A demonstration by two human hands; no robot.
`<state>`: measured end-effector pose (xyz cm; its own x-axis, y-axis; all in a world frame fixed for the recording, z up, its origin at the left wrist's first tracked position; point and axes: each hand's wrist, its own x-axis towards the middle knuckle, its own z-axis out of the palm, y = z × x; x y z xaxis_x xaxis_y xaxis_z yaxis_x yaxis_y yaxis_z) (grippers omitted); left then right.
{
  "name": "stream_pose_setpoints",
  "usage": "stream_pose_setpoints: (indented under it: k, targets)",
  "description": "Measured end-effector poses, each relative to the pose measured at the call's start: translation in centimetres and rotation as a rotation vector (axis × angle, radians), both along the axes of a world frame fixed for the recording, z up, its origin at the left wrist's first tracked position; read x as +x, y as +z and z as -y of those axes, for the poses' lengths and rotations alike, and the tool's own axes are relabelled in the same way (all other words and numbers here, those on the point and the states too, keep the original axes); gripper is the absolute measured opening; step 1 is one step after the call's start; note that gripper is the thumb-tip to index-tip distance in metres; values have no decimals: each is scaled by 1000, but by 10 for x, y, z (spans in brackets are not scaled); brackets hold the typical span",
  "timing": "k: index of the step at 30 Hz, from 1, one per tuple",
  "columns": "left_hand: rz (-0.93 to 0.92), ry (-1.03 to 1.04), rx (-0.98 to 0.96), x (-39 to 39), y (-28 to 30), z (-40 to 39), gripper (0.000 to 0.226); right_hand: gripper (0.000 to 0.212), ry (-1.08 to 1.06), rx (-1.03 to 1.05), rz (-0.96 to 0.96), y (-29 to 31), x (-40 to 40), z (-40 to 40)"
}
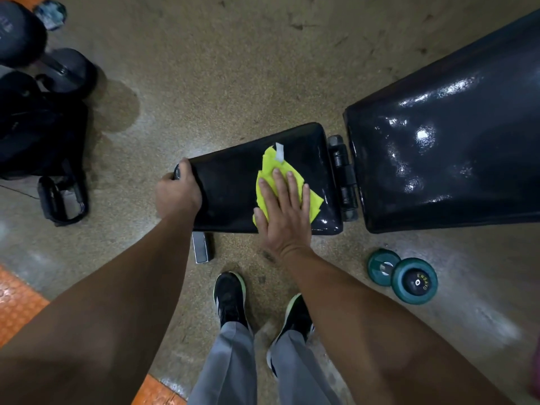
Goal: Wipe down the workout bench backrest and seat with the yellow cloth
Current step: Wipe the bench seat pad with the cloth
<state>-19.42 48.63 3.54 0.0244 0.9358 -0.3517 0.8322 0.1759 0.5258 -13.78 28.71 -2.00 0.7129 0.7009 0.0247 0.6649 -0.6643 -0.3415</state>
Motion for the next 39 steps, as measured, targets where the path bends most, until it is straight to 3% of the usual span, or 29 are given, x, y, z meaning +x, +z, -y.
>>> stream_pose_setpoints:
  k: [2,8,15,20,27,31,34,37,39]
  targets:
    - [-16,-8,-7,1,0,0,59,62,-88,2,-30,6,-6,-16]
    - [0,-4,-6,0,0,1,56,63,75,5,1,-6,0,24]
    - [-29,24,0,0,-4,0,56,63,-170,-44,-66,-2,18,24]
    - [-31,24,9,1,-3,2,55,62,34,-31,-23,-7,17,46]
    - [-80,-12,65,1,-5,1,54,62,-289,13,-110,-8,38,43]
    - [-154,-169,293,0,-6,5,45,59,-331,63,-106,-9,34,37]
    - [-180,-447,444,5,-10,13,43,54,-402,150,-129,-6,34,28]
    - [-195,-689,492,28,-14,49,43,52,-530,390,-202,5,40,17]
    - [-61,-840,432,50,-11,85,44,52,-663,617,-398,23,47,16]
